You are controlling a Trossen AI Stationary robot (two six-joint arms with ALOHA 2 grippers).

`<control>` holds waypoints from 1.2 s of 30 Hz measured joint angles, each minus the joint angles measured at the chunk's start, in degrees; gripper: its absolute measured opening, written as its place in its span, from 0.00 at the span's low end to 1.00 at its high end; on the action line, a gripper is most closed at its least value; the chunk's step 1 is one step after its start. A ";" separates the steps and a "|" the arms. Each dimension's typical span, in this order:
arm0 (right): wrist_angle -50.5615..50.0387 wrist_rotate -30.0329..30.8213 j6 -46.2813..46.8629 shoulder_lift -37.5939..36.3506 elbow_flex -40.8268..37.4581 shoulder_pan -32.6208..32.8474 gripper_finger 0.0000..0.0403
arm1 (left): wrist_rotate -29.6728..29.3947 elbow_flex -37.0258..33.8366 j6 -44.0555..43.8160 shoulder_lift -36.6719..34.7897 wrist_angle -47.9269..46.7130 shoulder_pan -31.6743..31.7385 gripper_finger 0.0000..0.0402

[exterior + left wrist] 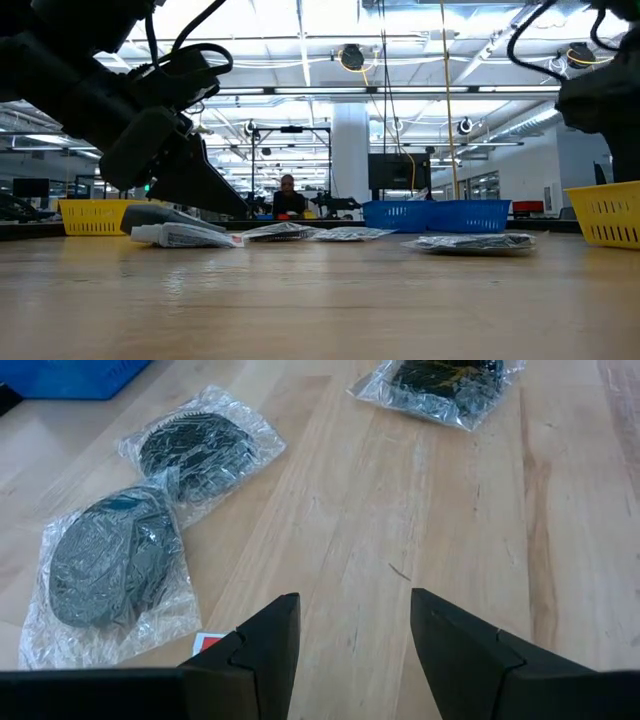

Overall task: Pick & Place Travel size toiletries
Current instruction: Put the black roll-on deodorant into the left bin

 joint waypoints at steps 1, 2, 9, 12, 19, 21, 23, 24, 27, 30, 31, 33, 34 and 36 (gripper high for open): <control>-0.16 -0.10 0.00 -1.57 0.00 0.00 0.55 | 0.00 0.00 -0.09 0.00 0.02 0.00 0.47; -0.32 -0.49 0.00 -3.19 0.00 0.00 0.55 | 0.01 0.00 -0.16 0.00 0.04 0.00 0.47; 3.43 0.06 -4.14 -13.07 1.18 0.09 0.52 | -1.62 0.00 0.12 0.00 2.23 0.25 0.47; 13.92 4.68 -16.11 -14.29 1.18 0.09 0.51 | -2.74 0.00 1.08 0.00 4.08 0.86 0.47; 48.93 15.29 -60.07 -8.92 -2.20 -1.32 0.51 | -2.61 0.01 2.71 -0.02 8.47 4.02 0.47; 60.86 15.26 -72.15 -5.67 -5.25 -2.37 0.51 | -2.52 0.02 2.78 -0.02 9.11 4.83 0.47; 73.94 15.26 -82.76 -1.48 -9.02 -3.55 0.51 | -2.48 0.02 2.99 -0.02 10.39 5.62 0.47; 80.89 15.32 -87.14 1.01 -11.17 -4.33 0.51 | -2.48 0.00 3.11 -0.02 11.14 5.92 0.47; 103.07 15.39 -95.58 9.98 -16.47 -7.22 0.51 | -2.46 0.01 3.82 -0.02 13.42 6.61 0.47; 120.83 15.43 -98.68 19.87 -18.38 -10.24 0.51 | -2.46 0.02 6.56 -0.02 16.37 6.75 0.47; 124.89 15.41 -99.53 23.11 -18.18 -11.02 0.51 | -2.46 0.02 8.13 -0.02 17.32 6.73 0.47; 129.06 15.41 -101.36 29.25 -16.50 -12.28 0.51 | -2.46 0.02 11.72 -0.24 18.44 6.71 0.47; 130.04 15.42 -101.80 32.18 -15.26 -12.86 0.51 | -2.52 0.02 13.45 -0.82 17.94 6.71 0.47; 130.36 15.41 -101.94 37.28 -12.42 -14.11 0.51 | -2.87 0.04 14.85 -2.73 15.82 7.15 0.47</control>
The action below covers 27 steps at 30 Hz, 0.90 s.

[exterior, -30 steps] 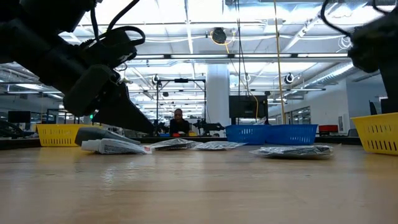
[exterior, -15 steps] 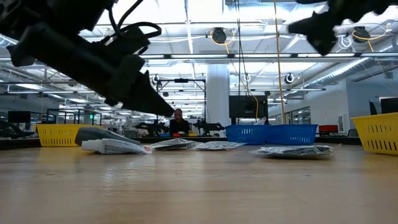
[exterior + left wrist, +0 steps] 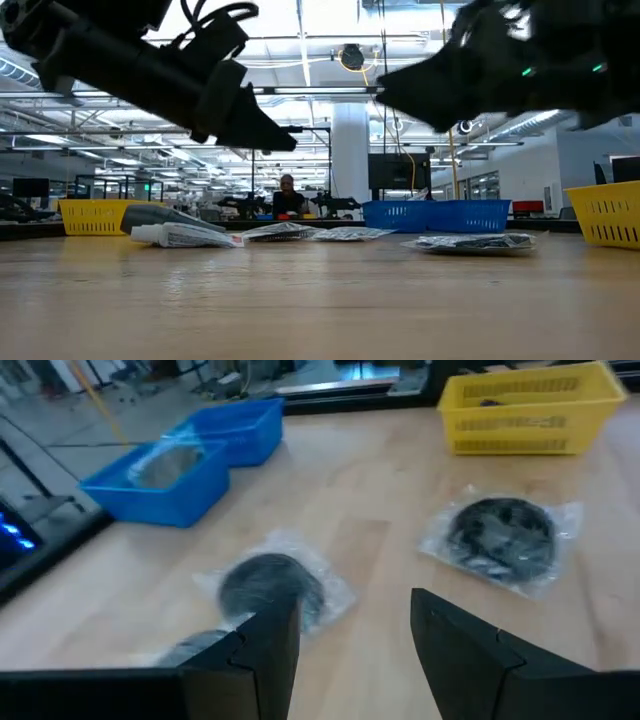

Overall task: Pick & Place Travel size toiletries
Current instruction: Put the black roll-on deodorant into the left bin

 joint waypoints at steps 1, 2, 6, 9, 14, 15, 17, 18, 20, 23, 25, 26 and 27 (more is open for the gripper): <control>-0.13 0.00 0.17 2.17 1.45 -0.52 0.51 | -0.24 0.01 -0.20 -1.68 -2.82 0.51 0.47; 0.01 0.00 0.54 4.23 2.69 -1.00 0.51 | -0.41 0.01 -0.90 -3.69 -6.52 1.12 0.47; -0.03 0.72 3.49 10.77 6.34 -2.58 0.51 | -0.58 1.31 -7.38 -14.21 -27.51 4.57 0.47; 0.02 3.42 5.47 14.48 7.60 -3.19 0.51 | -0.29 4.88 -12.74 -22.01 -47.42 7.07 0.47; 0.04 5.95 6.84 18.24 7.71 -3.51 0.51 | 9.95 12.81 -21.90 -29.70 -74.40 11.71 0.47; 0.15 6.06 7.20 18.74 7.75 -3.56 0.51 | 13.17 14.26 -23.60 -30.34 -78.16 12.72 0.47; -0.09 6.03 7.43 19.77 7.76 -3.86 0.51 | 19.32 15.23 -26.28 -31.04 -84.07 14.15 0.47; -0.13 6.03 7.47 20.18 7.76 -3.88 0.51 | 22.21 15.17 -27.12 -31.08 -86.20 14.59 0.47; 0.23 6.10 7.44 20.75 7.76 -3.95 0.51 | 26.96 13.89 -27.57 -30.95 -86.91 14.68 0.47; 0.11 5.95 7.00 21.21 7.76 -4.47 0.51 | 29.73 9.69 -28.10 -29.98 -84.40 12.91 0.47; 0.50 5.95 6.25 21.19 7.74 -5.12 0.51 | 28.90 6.22 -28.95 -29.01 -80.27 11.38 0.47; 0.56 5.90 5.78 21.15 7.76 -5.51 0.51 | 27.55 4.40 -29.58 -28.69 -77.56 10.79 0.47; 0.54 5.90 5.50 21.15 7.76 -5.86 0.51 | 25.61 2.37 -29.96 -28.51 -73.89 10.28 0.47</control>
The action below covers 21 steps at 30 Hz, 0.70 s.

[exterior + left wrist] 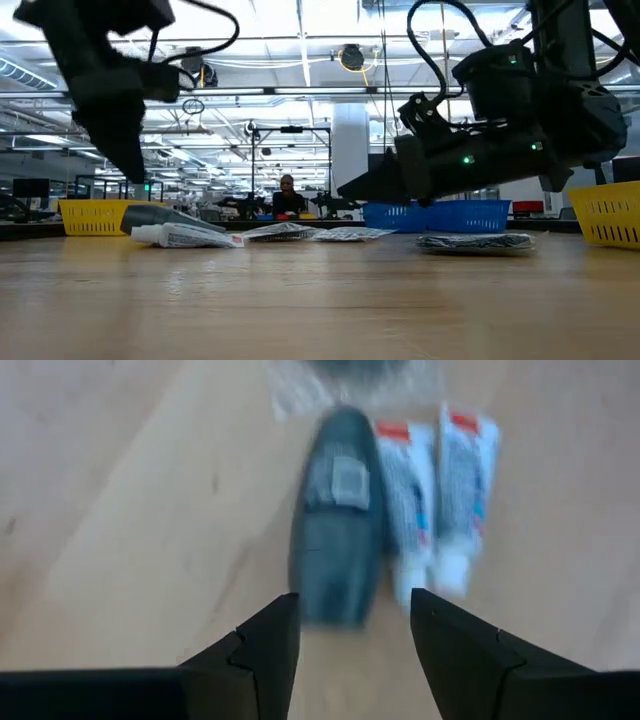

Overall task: Pick & Place Travel size toiletries
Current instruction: Put the black roll-on deodorant into the left bin

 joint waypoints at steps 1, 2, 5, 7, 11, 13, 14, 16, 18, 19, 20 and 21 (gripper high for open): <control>-0.06 -0.02 -0.03 0.04 0.00 -0.35 0.51 | -1.88 -1.92 0.09 0.13 4.24 -0.53 0.47; -0.15 -0.06 -0.04 0.04 0.00 -0.67 0.51 | -3.38 -3.97 1.03 0.18 9.25 -0.90 0.47; -0.68 -0.25 0.03 0.01 0.00 -1.36 0.51 | -6.78 -9.23 4.37 0.11 21.82 -1.35 0.47; -1.12 -0.26 0.03 0.04 -0.02 -1.41 0.51 | -9.17 -12.23 5.90 0.12 28.43 -0.93 0.48; -0.99 -0.33 0.03 0.02 -0.02 -1.37 0.51 | -9.49 -17.17 6.97 0.11 35.77 0.23 0.57; -0.97 -0.35 0.05 0.04 -0.02 -1.34 0.51 | -9.64 -18.84 5.84 0.13 36.83 1.13 0.64; -0.96 -0.33 0.22 0.04 -0.02 -1.34 0.51 | -9.67 -19.29 4.93 0.11 36.74 1.59 0.68; -0.97 -0.33 0.58 0.03 -0.02 -1.34 0.51 | -8.72 -19.85 4.13 0.09 36.48 2.30 0.73; -0.98 -0.33 0.96 0.02 -0.02 -1.34 0.51 | -6.75 -20.11 5.11 0.15 36.40 2.54 0.75; -0.96 -0.33 1.10 0.02 -0.02 -1.34 0.51 | -5.80 -20.11 5.85 0.47 37.02 2.59 0.74; -0.96 -0.34 1.12 0.02 -0.02 -1.34 0.51 | -5.17 -20.09 6.41 1.17 37.92 2.57 0.73; -0.99 -0.35 1.12 0.04 -0.02 -1.34 0.51 | -4.76 -20.05 6.53 1.87 38.35 2.57 0.71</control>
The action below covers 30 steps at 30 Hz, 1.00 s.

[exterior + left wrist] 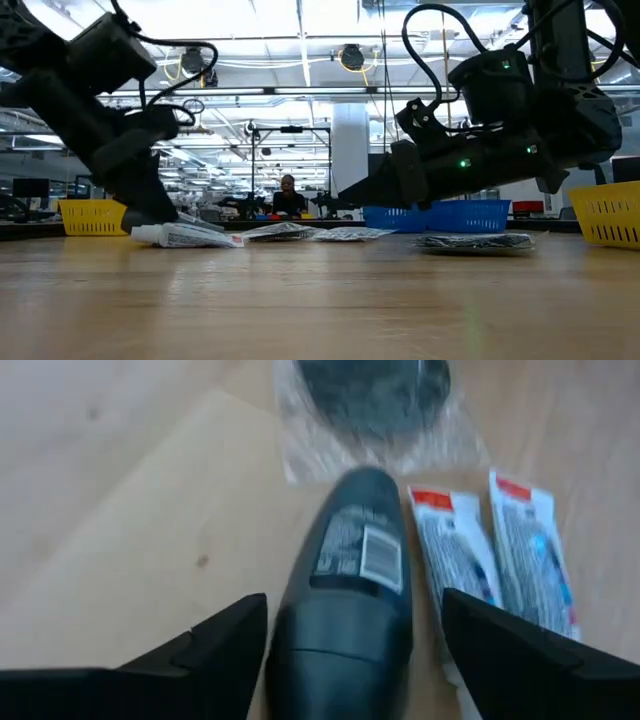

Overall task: Pick & Place Travel size toiletries
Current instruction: Put the black roll-on deodorant into the left bin

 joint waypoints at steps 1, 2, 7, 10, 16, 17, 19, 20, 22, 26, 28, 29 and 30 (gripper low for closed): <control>0.02 0.02 0.02 -0.02 0.00 0.00 0.51 | 0.12 0.00 0.01 0.54 -0.12 -0.02 0.70; 0.02 0.01 0.21 -0.02 0.00 0.00 0.51 | 0.13 -0.04 0.01 1.07 -0.12 -0.05 0.67; 0.01 0.00 0.86 -0.02 0.00 0.00 0.51 | -0.10 0.00 -0.06 6.18 1.62 -0.05 0.57; 0.02 0.00 1.28 -0.02 0.00 0.00 0.51 | -1.00 0.07 0.61 8.20 4.99 -0.04 0.51; 0.00 -0.02 2.36 -0.02 -0.02 0.02 0.51 | -4.44 0.00 -0.76 8.67 6.08 -0.05 0.48; 0.00 -0.02 2.42 -0.02 -0.02 0.02 0.51 | -5.40 0.00 -1.45 8.62 6.04 -0.04 0.48; 0.00 -0.02 2.58 -0.02 -0.02 0.02 0.51 | -7.54 0.00 -3.65 8.02 5.57 -0.04 0.49; 0.00 -0.02 2.58 -0.02 -0.02 0.02 0.51 | -9.41 0.00 -5.37 7.70 5.07 -0.06 0.49; -0.01 -0.02 2.58 -0.02 -0.02 0.02 0.51 | -13.87 0.00 -9.28 6.27 2.76 0.05 0.49; -0.02 -0.02 2.58 -0.02 -0.04 0.02 0.51 | -19.64 2.47 -13.45 0.13 -6.66 2.51 0.48; -0.02 -0.02 2.58 -0.02 -0.04 0.02 0.51 | -20.40 5.30 -14.64 -3.43 -15.51 5.22 0.48; -0.02 -0.02 2.58 -0.02 -0.04 0.02 0.51 | -20.46 7.15 -15.14 -5.17 -20.89 6.70 0.49; -0.02 -0.03 2.60 -0.02 -0.04 0.02 0.51 | -20.57 9.11 -15.84 -6.76 -26.45 8.36 0.50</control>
